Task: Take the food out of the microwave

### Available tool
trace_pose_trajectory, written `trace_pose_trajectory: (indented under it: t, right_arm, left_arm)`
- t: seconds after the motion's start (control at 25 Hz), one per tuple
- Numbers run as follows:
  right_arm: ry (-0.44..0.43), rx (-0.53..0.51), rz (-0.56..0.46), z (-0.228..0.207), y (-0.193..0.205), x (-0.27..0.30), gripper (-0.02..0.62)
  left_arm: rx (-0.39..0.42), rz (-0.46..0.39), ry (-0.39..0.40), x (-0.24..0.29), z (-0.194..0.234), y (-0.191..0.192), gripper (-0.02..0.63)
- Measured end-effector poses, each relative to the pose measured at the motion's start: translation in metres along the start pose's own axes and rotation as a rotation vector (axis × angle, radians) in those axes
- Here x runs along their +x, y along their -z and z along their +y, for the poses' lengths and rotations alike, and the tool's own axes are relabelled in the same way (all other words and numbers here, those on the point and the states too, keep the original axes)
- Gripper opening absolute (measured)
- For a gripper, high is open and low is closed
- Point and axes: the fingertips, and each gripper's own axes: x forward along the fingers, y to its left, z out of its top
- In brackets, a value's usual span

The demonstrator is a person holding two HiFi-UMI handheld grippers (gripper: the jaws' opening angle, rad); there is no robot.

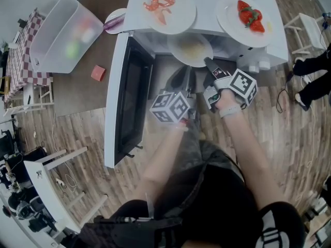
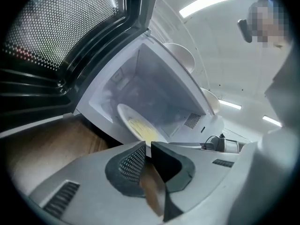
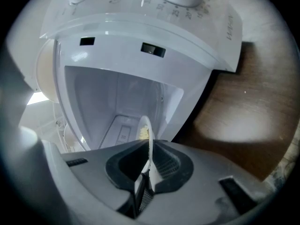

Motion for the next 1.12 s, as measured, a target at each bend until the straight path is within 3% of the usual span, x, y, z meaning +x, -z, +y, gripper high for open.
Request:
trace_pose_trajectory:
  t: [0.2, 0.64, 0.72, 1.12]
  right_arm:
    - [0.018, -0.018, -0.011, -0.001, 0.001, -0.006, 0.025]
    - [-0.001, 0.067, -0.034, -0.007, 0.004, -0.005, 0.02]
    - [0.0, 0.061, -0.031, -0.007, 0.003, -0.005, 0.02]
    - [-0.018, 0.033, -0.029, -0.006, -0.002, -0.012, 0.02]
  left_arm:
    - [-0.003, 0.003, 0.001, -0.003, -0.001, 0.002, 0.035]
    - [-0.031, -0.015, -0.023, -0.008, 0.012, -0.006, 0.035]
    - [-0.05, -0.019, -0.013, -0.007, 0.013, -0.009, 0.108]
    - [-0.066, -0.005, -0.012, 0.001, 0.014, -0.012, 0.109]
